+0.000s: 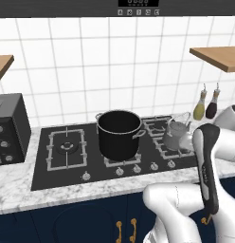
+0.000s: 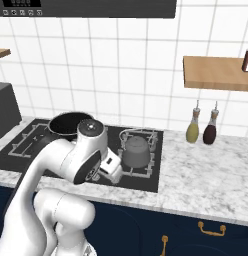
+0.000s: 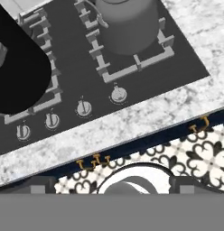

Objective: Pick the kettle from the counter and place it on a stove burner. Then turn the burner on.

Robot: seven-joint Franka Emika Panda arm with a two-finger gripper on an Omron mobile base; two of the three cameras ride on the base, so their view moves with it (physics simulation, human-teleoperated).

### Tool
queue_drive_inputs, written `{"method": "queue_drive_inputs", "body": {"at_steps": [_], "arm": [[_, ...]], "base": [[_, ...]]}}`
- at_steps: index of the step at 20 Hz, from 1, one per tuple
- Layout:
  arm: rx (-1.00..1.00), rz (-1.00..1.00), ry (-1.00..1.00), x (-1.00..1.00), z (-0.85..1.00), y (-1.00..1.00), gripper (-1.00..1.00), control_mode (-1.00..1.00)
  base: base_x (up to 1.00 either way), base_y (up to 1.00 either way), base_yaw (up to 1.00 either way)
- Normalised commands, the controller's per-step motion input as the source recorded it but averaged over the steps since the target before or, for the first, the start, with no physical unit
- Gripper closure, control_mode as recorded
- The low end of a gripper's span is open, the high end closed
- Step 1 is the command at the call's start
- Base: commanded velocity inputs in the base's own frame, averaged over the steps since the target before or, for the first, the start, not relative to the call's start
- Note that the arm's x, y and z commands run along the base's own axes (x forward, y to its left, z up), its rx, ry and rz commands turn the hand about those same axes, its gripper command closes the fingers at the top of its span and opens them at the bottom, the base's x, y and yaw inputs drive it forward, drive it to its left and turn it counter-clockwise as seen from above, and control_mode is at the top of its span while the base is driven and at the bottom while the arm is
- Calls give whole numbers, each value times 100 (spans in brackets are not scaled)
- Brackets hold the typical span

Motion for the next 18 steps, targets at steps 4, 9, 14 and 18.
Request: {"method": "queue_drive_inputs", "body": {"at_steps": [4, 9, 14, 18], "arm": [[-21, 7, 8, -26, -42, 0, -100, -100], [-14, 10, 12, 1, -50, 0, -100, -100], [-1, 16, 20, 23, -14, 0, -100, -100], [0, 17, 5, 40, -12, -3, -100, -100]], "base": [[0, 0, 0], [0, 0, 0], [0, 0, 0], [0, 0, 0]]}}
